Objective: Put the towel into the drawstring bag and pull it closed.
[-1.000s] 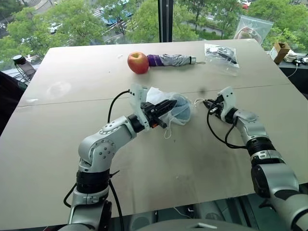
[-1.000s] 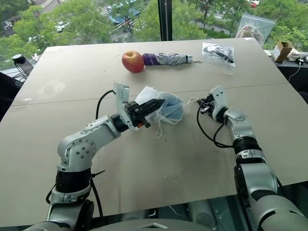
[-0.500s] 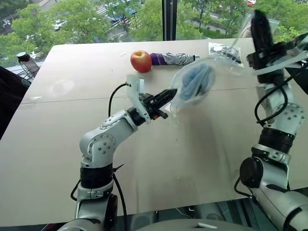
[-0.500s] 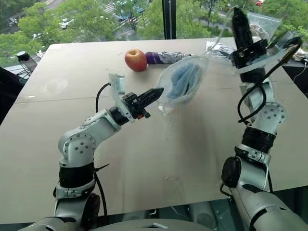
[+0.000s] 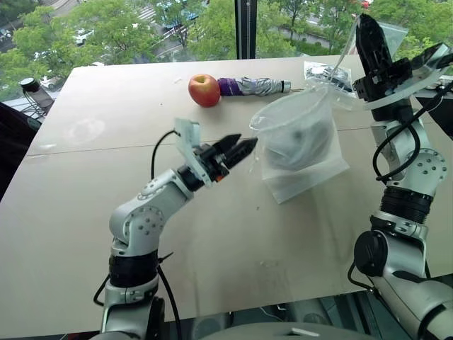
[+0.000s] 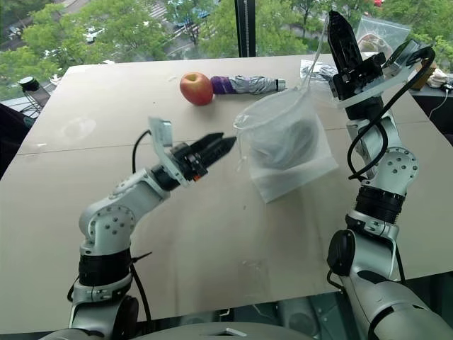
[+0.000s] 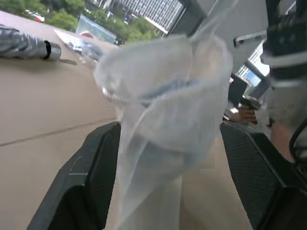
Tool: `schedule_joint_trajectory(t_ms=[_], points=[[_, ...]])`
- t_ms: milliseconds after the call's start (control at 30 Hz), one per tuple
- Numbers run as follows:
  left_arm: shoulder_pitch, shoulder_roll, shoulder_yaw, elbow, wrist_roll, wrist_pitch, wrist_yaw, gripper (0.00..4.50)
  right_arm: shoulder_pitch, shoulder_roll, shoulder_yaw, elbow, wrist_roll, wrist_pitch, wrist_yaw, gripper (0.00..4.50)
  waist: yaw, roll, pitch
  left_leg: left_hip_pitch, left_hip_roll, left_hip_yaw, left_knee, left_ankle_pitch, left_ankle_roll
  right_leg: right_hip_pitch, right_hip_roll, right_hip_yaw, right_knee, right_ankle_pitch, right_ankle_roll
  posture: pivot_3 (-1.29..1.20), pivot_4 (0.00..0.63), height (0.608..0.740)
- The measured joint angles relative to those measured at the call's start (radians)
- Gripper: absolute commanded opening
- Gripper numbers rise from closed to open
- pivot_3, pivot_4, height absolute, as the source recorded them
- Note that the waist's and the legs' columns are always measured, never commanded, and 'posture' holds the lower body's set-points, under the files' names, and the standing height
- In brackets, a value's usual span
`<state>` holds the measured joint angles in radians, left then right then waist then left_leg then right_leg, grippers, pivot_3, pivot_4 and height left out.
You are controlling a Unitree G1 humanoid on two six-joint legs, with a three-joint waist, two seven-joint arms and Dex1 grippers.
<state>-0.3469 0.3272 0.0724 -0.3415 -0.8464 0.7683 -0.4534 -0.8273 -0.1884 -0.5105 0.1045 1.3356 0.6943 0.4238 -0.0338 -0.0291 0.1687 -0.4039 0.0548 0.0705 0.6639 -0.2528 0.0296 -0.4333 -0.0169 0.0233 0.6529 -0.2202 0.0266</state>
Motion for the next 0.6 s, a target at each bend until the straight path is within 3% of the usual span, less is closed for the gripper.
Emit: schedule_joint_trajectory(t_ms=[267, 367, 600], points=[[0.010, 0.017, -0.082, 0.120, 0.222, -0.161, -0.046, 3.36, 0.002, 0.000, 0.026, -0.032, 0.014, 0.006, -0.001, 0.00, 0.000, 0.000, 0.000, -0.002, 0.000, 0.000, 0.000, 0.000, 0.000, -0.002, 0.000, 0.000, -0.001, 0.000, 0.000, 0.00, 0.150, 0.740], [0.010, 0.025, -0.096, 0.167, 0.297, -0.226, -0.077, 3.36, 0.011, 0.000, 0.032, -0.051, 0.026, 0.006, -0.003, 0.00, 0.000, 0.000, 0.000, -0.009, 0.001, 0.000, 0.001, 0.000, 0.000, -0.008, 0.000, -0.002, 0.001, 0.000, 0.000, 0.00, 0.150, 0.740], [0.006, -0.004, -0.160, 0.202, 0.353, -0.261, -0.142, 3.36, 0.020, 0.001, 0.045, -0.052, 0.035, 0.004, -0.017, 0.00, 0.004, 0.000, 0.000, -0.013, 0.001, 0.000, 0.001, 0.000, 0.000, -0.013, -0.001, 0.000, 0.003, 0.000, 0.000, 0.00, 0.150, 0.740]])
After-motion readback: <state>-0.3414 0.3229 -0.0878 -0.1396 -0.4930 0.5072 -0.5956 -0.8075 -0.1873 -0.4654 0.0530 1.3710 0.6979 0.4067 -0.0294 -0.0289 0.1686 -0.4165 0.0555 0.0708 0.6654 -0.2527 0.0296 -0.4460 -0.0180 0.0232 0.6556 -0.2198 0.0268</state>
